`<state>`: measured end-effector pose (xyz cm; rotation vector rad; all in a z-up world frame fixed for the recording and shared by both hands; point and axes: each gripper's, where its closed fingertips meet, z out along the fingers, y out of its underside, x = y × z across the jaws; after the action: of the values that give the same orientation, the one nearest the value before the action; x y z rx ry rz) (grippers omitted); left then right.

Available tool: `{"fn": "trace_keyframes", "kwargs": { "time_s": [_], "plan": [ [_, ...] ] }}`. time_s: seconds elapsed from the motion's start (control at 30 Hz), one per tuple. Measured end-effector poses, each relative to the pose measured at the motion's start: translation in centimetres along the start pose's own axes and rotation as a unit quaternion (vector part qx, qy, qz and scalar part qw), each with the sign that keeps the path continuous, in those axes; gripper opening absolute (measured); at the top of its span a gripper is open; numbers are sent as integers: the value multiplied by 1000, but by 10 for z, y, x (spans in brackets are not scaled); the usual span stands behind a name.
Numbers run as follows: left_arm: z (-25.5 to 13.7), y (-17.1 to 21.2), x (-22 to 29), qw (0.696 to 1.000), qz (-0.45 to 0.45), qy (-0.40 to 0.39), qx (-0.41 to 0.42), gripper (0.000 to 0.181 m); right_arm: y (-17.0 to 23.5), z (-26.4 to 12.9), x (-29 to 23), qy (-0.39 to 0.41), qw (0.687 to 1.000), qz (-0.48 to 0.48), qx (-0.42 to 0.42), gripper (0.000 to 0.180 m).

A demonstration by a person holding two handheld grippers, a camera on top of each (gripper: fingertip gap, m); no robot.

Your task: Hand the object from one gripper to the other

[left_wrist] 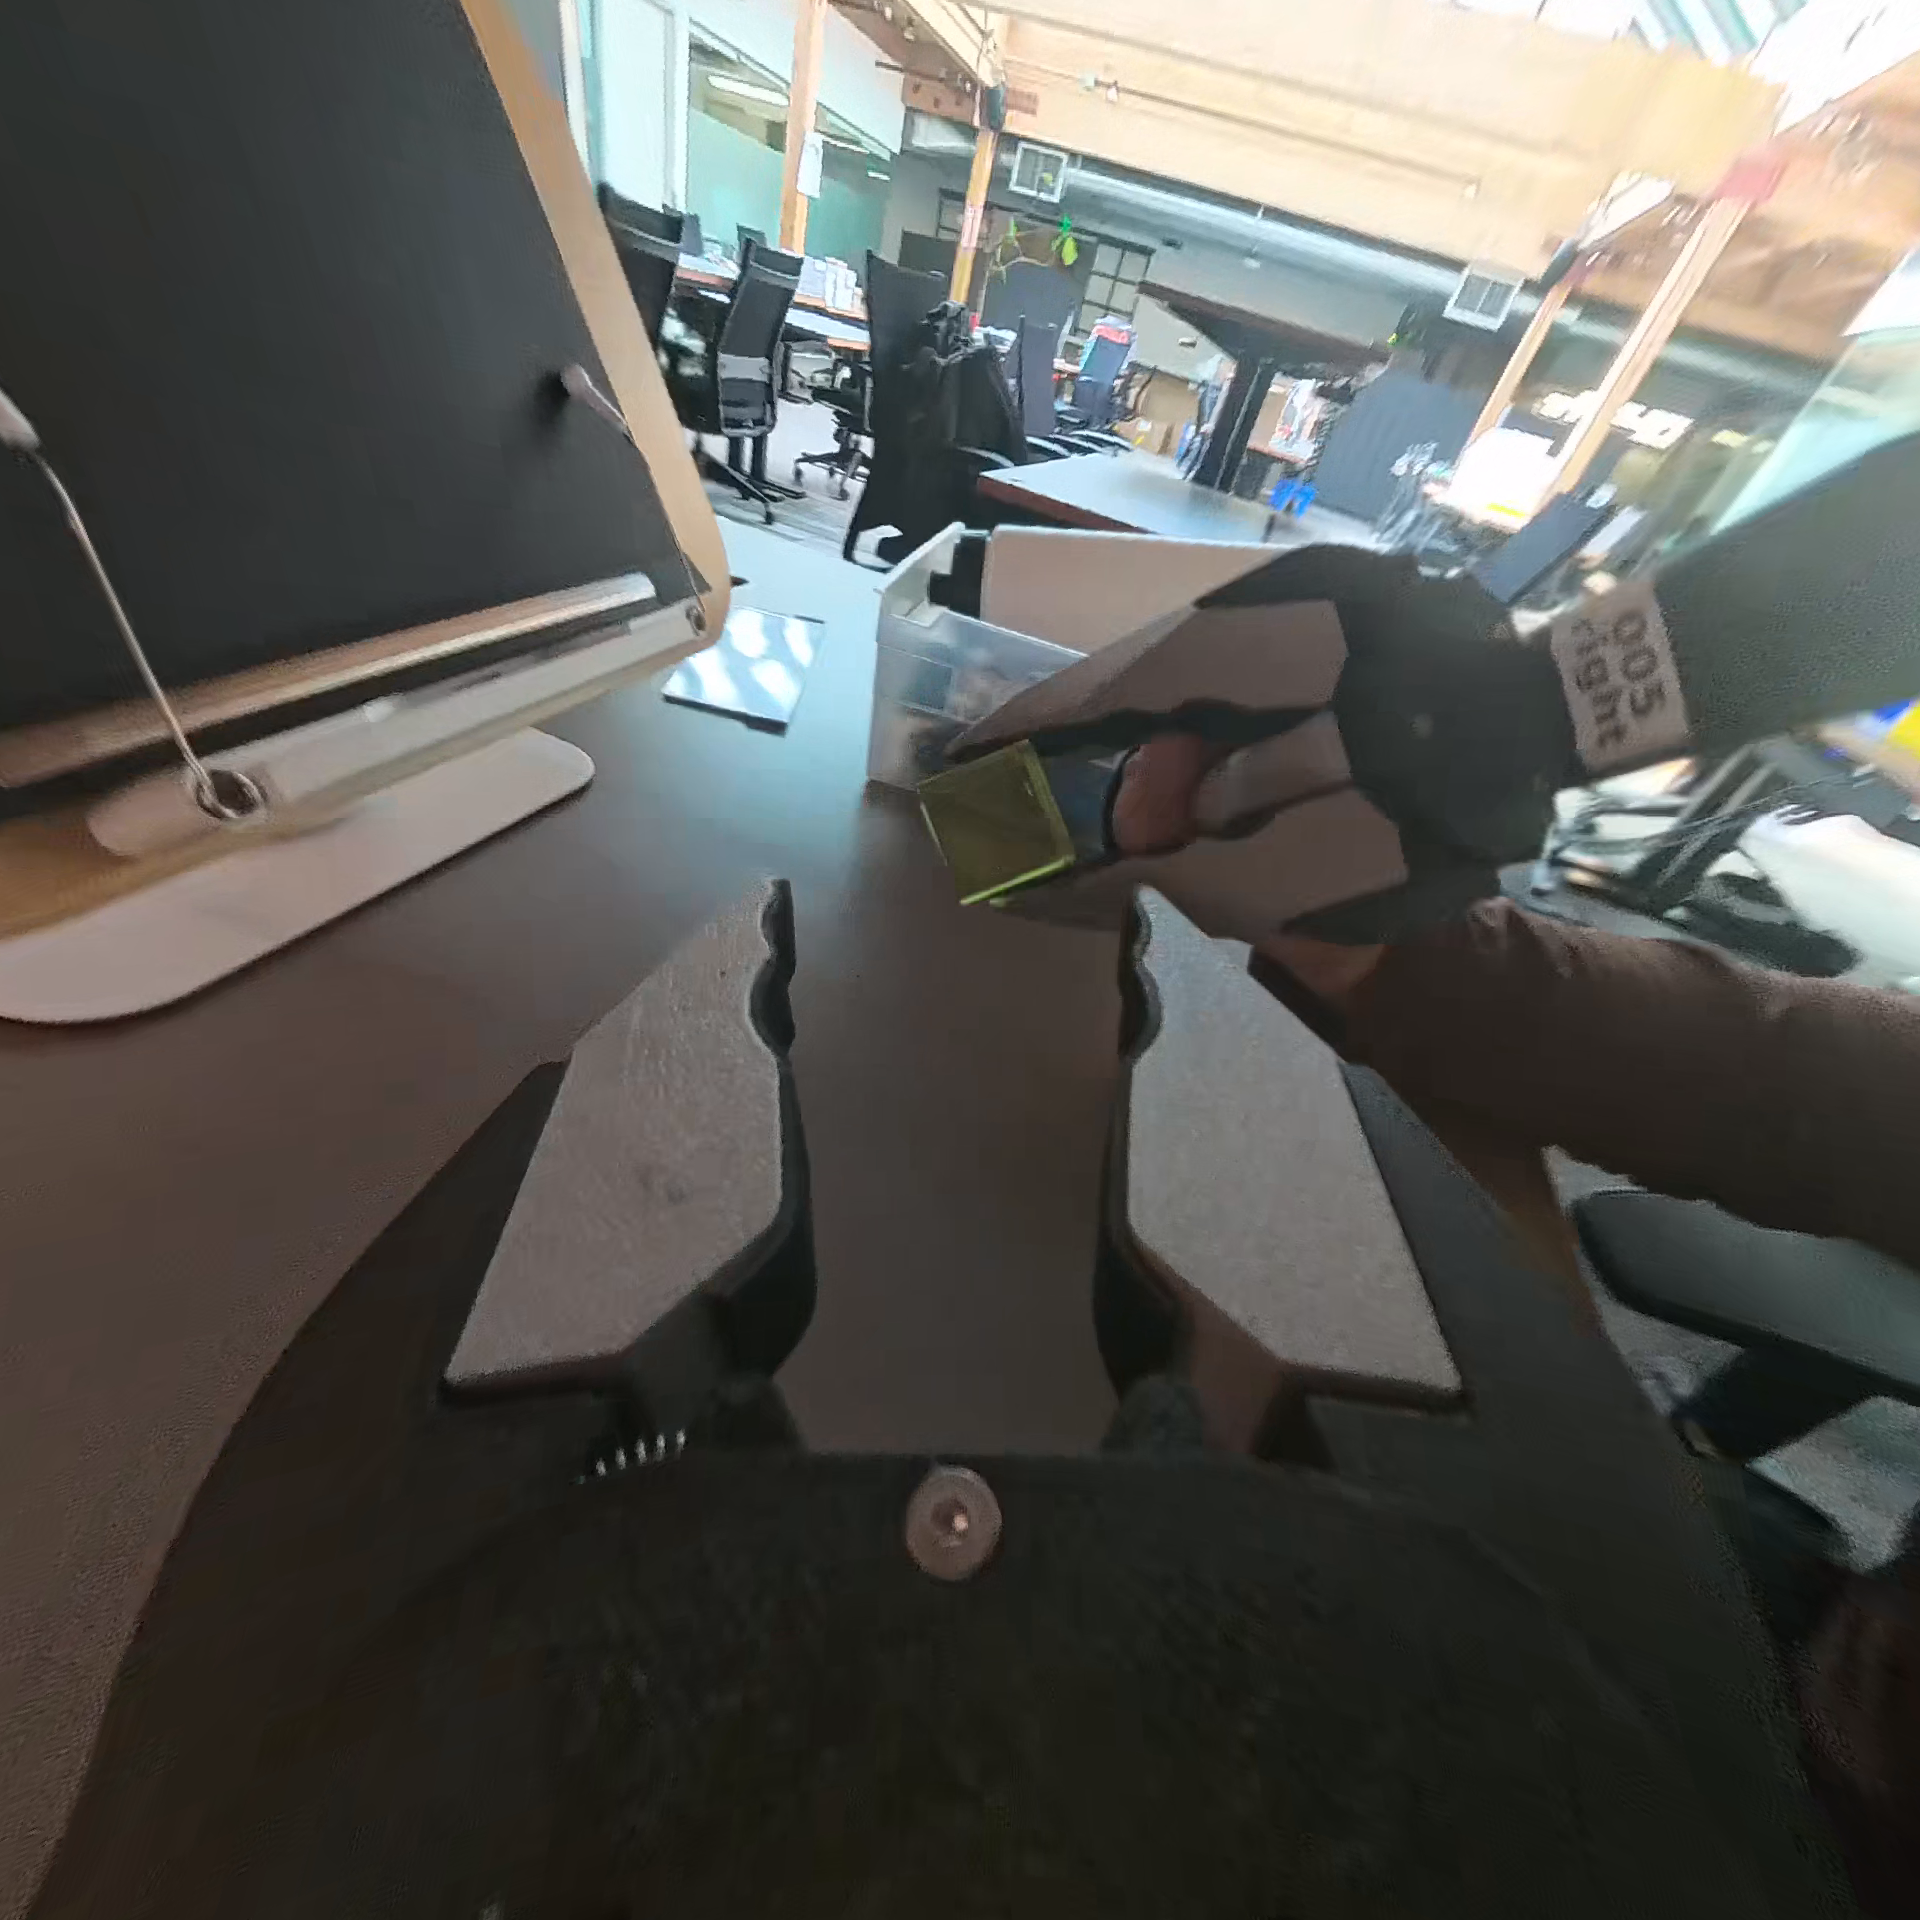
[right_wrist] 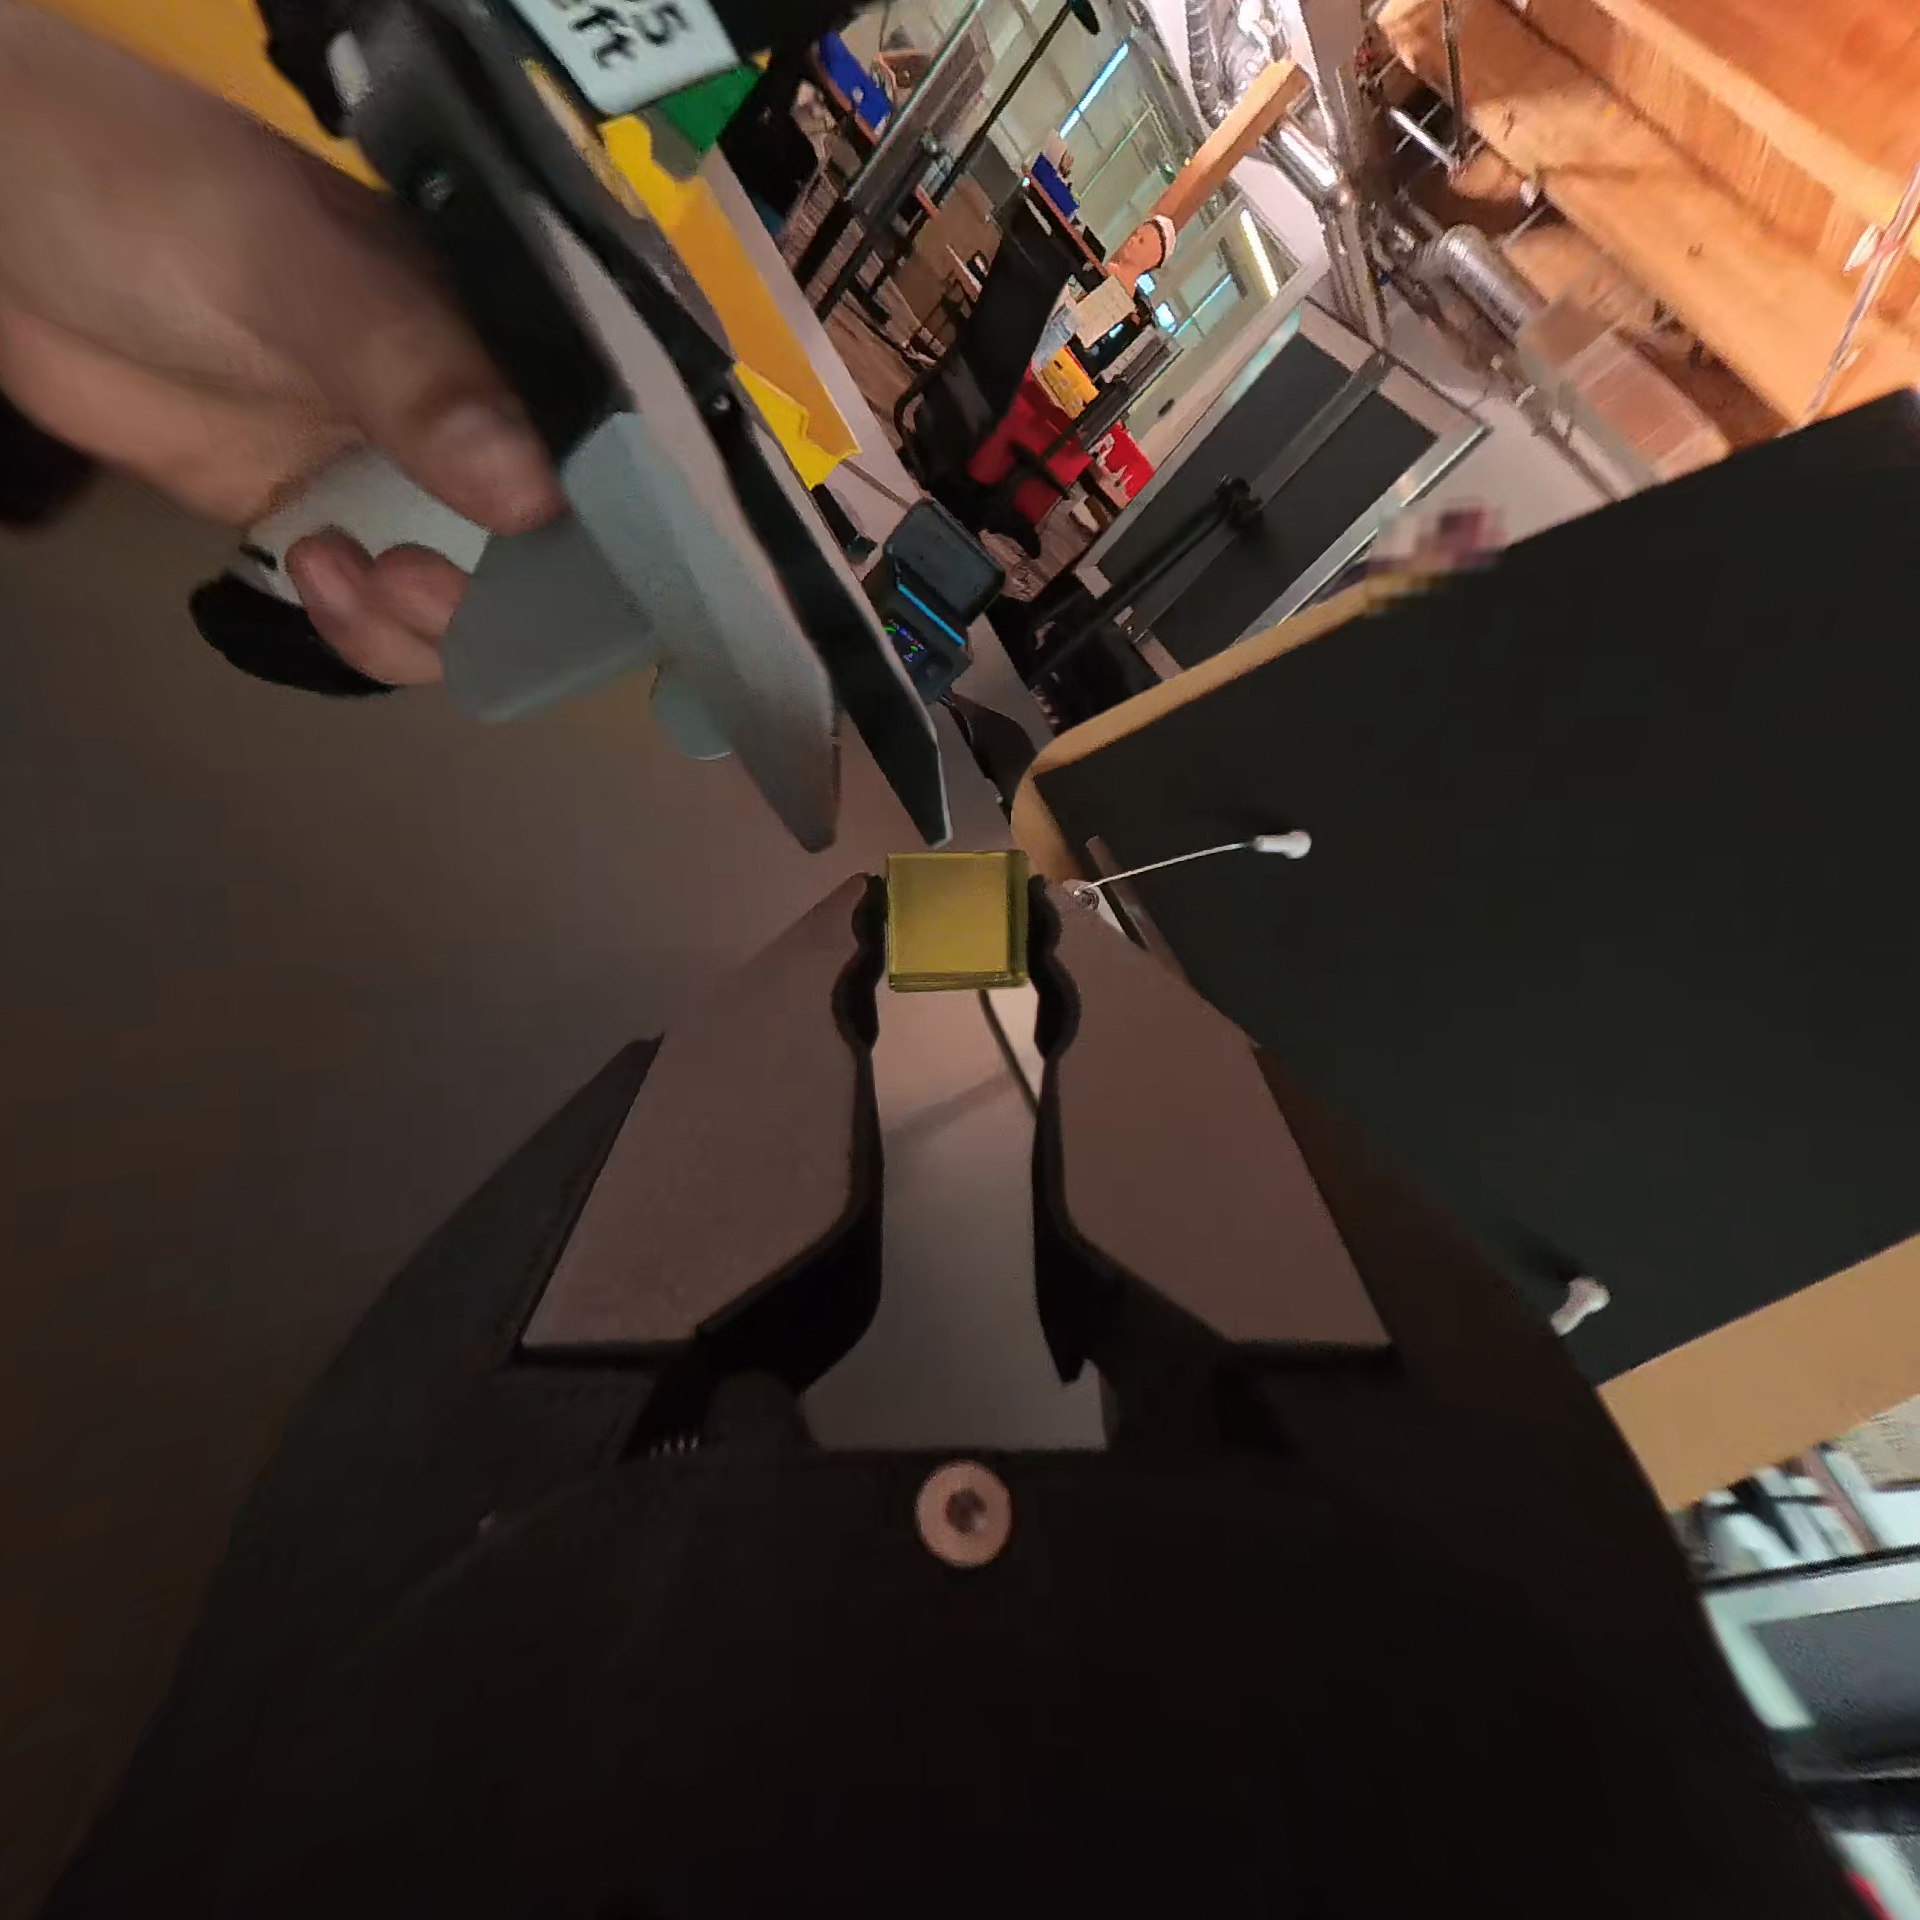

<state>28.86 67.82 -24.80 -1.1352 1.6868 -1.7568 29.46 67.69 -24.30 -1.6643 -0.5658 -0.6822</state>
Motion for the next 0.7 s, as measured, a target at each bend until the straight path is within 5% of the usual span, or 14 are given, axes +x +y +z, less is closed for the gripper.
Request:
{"fn": "trace_keyframes", "kwargs": {
  "time_s": [0.17,0.33,0.57,0.7],
  "plan": [
    [3,8,5,996,-67,52,-11,59,-4,5,-16,5,997,-78,-11,24],
    [4,16,10,997,-32,65,-37,26,-2,8,-21,21,992,-117,-27,24],
    [0,11,-6,999,29,13,-30,25,-7,-1,-19,-87,990,102,36,28],
    [-9,-8,-16,990,131,-53,20,24,-8,-6,-6,-149,946,277,76,38]
  ]
}}
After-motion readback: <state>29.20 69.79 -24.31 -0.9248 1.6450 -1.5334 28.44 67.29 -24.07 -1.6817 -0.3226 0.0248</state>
